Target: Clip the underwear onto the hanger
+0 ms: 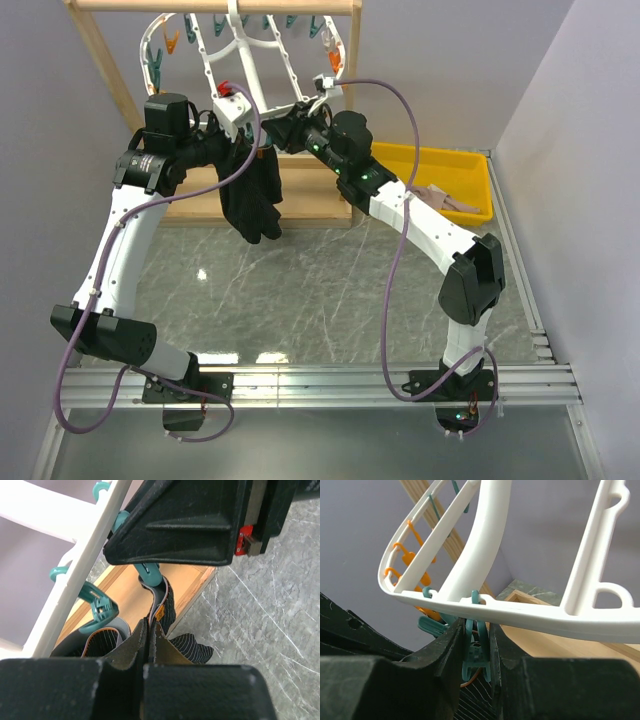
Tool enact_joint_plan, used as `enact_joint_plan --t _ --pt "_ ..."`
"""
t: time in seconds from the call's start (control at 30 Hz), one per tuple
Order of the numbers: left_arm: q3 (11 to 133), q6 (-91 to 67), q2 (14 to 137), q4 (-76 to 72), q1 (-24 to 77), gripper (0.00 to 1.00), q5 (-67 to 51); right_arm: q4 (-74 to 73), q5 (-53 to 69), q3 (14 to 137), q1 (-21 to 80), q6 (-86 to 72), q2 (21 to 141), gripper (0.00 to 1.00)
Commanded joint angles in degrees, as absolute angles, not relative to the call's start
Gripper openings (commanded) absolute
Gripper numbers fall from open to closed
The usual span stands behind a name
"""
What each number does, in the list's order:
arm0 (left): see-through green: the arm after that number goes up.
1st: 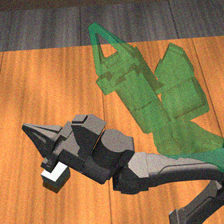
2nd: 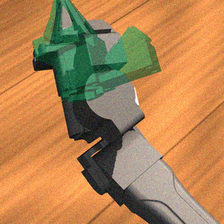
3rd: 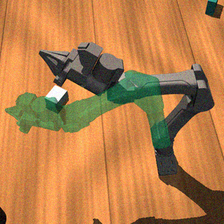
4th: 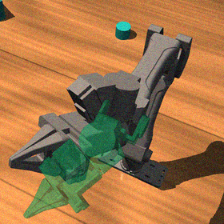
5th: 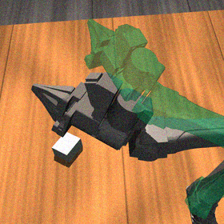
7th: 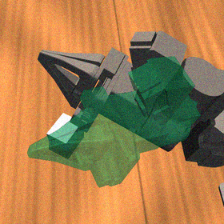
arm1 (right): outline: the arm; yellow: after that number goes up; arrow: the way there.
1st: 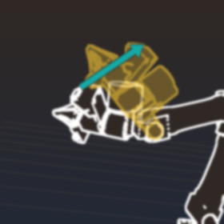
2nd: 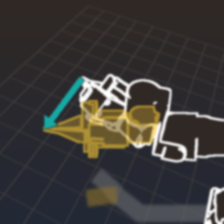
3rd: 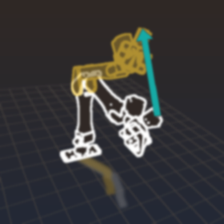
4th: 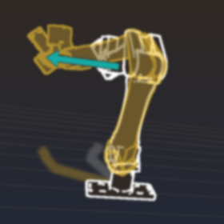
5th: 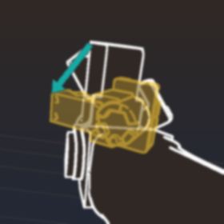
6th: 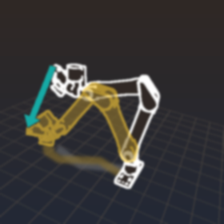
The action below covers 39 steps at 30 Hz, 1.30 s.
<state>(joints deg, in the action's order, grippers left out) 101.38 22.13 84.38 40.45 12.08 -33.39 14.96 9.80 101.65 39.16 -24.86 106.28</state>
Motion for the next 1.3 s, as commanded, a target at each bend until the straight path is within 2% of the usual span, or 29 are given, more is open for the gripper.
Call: enact_joint_plan --t 0.0,0.47,1.27 --pt "103.71 20.74 83.23 37.79 12.3 0.0 -34.72 14.68 7.38 100.9 40.08 -21.8 106.0 0.0" --pt "102.04 23.29 82.53 37.97 12.74 0.0 -33.4 14.68 1.76 100.72 40.96 -17.58 105.64 0.0" --pt "100.02 23.2 81.65 33.31 14.59 0.0 -30.41 16.52 5.8 100.11 41.4 -17.58 105.47 0.0"
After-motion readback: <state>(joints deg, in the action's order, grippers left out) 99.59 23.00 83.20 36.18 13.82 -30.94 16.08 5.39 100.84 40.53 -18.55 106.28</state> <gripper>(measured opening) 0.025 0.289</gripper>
